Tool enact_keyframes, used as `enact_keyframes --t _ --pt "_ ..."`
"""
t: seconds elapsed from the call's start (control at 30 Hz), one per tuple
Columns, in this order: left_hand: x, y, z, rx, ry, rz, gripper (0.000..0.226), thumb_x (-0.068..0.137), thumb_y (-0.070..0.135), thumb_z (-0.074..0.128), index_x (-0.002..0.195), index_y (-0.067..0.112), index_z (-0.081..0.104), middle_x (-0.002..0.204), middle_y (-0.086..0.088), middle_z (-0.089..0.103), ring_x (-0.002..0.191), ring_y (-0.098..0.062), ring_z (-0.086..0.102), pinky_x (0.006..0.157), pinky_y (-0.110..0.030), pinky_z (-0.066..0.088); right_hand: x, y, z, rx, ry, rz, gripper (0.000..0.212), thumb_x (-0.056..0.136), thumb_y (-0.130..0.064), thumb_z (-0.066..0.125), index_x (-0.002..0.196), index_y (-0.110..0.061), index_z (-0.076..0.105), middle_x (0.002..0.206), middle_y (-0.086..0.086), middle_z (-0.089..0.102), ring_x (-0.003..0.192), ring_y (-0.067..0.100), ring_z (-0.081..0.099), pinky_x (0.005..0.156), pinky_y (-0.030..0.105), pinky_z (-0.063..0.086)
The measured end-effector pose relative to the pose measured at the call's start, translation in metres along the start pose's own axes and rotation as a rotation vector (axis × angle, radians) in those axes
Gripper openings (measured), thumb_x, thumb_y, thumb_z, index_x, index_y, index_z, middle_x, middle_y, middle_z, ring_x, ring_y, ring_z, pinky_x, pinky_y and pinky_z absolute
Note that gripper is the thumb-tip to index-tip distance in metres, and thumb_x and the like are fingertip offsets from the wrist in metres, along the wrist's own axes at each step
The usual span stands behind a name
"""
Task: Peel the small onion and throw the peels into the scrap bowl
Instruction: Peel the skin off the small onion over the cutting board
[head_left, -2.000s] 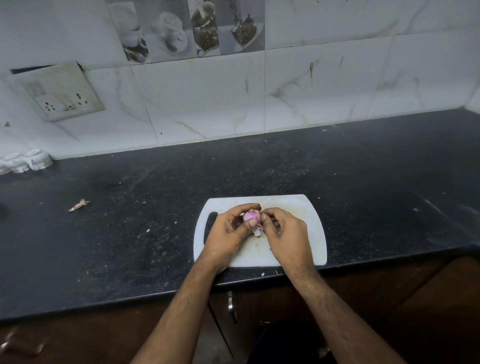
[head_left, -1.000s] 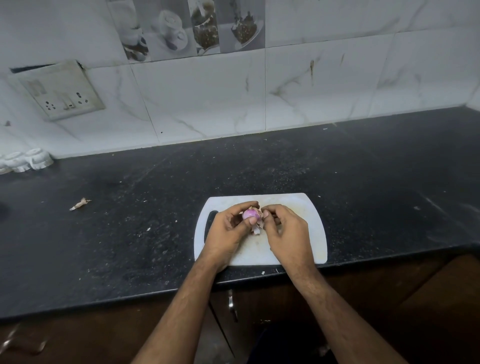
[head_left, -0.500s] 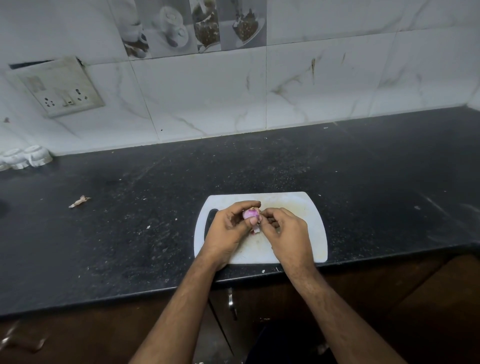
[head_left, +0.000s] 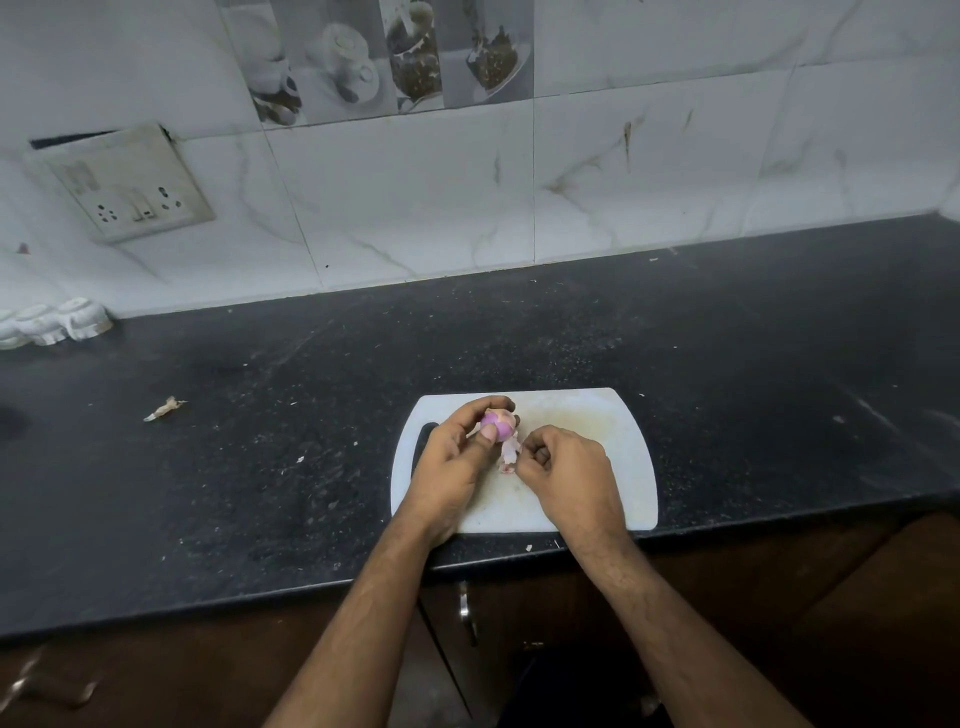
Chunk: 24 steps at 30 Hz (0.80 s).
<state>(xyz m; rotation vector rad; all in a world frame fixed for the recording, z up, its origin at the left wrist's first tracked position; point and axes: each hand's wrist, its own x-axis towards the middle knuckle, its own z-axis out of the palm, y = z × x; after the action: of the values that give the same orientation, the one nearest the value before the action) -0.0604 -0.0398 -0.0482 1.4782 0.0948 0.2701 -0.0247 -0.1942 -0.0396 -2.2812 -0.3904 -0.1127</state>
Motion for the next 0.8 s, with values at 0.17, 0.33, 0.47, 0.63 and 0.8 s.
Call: enact_keyframes --t 0.17,0.33,0.47,0.63,0.8 --pt "0.0011 -0.0009 0.0031 -0.039 0.051 -0.001 0.027 0.11 0.016 0.051 0.131 0.02 0.068 0.135 -0.009 0.071 0.134 -0.029 0.064 0.113 -0.046 0.051 0.0004 -0.0001 0.0006 -0.015 0.0 0.014 0.01 0.089 -0.028 0.074 0.083 -0.022 0.068 0.068 -0.012 0.062 0.059 0.003 0.055 0.051 0.012 0.035" --pt "-0.0004 0.0017 0.0047 0.068 0.05 0.01 0.028 0.105 0.027 0.063 0.132 0.027 0.068 0.132 -0.002 0.074 0.128 -0.017 0.067 0.109 -0.035 0.05 0.0017 0.0012 0.0017 0.018 0.065 -0.032 0.009 0.097 -0.021 0.062 0.098 -0.021 0.071 0.087 -0.012 0.07 0.074 0.004 0.062 0.068 0.021 0.053" --pt "-0.0013 0.0028 0.0045 0.058 0.015 0.005 0.039 0.097 0.016 0.073 0.136 0.022 0.065 0.131 -0.001 0.074 0.125 -0.018 0.069 0.106 -0.031 0.053 0.0027 0.0037 0.0018 0.125 0.137 -0.127 0.022 0.104 -0.027 0.052 0.115 -0.018 0.069 0.107 -0.009 0.069 0.091 0.004 0.061 0.079 0.013 0.047" --pt "0.0 0.0013 0.003 0.038 -0.031 0.034 0.03 0.098 0.007 0.072 0.127 0.011 0.07 0.124 -0.008 0.077 0.121 -0.025 0.071 0.107 -0.041 0.055 0.0019 0.0074 -0.0005 0.21 0.13 -0.14 0.017 0.097 -0.028 0.068 0.111 -0.02 0.072 0.102 -0.012 0.07 0.087 0.002 0.066 0.075 0.01 0.051" --pt "-0.0008 0.0008 0.003 0.054 -0.059 0.052 0.029 0.1 0.006 0.067 0.129 0.009 0.072 0.122 -0.009 0.078 0.121 -0.023 0.07 0.105 -0.034 0.055 0.0013 0.0073 -0.0015 0.277 0.118 -0.077 0.016 0.094 -0.03 0.073 0.107 -0.022 0.078 0.094 -0.016 0.073 0.082 0.0 0.067 0.065 0.025 0.061"
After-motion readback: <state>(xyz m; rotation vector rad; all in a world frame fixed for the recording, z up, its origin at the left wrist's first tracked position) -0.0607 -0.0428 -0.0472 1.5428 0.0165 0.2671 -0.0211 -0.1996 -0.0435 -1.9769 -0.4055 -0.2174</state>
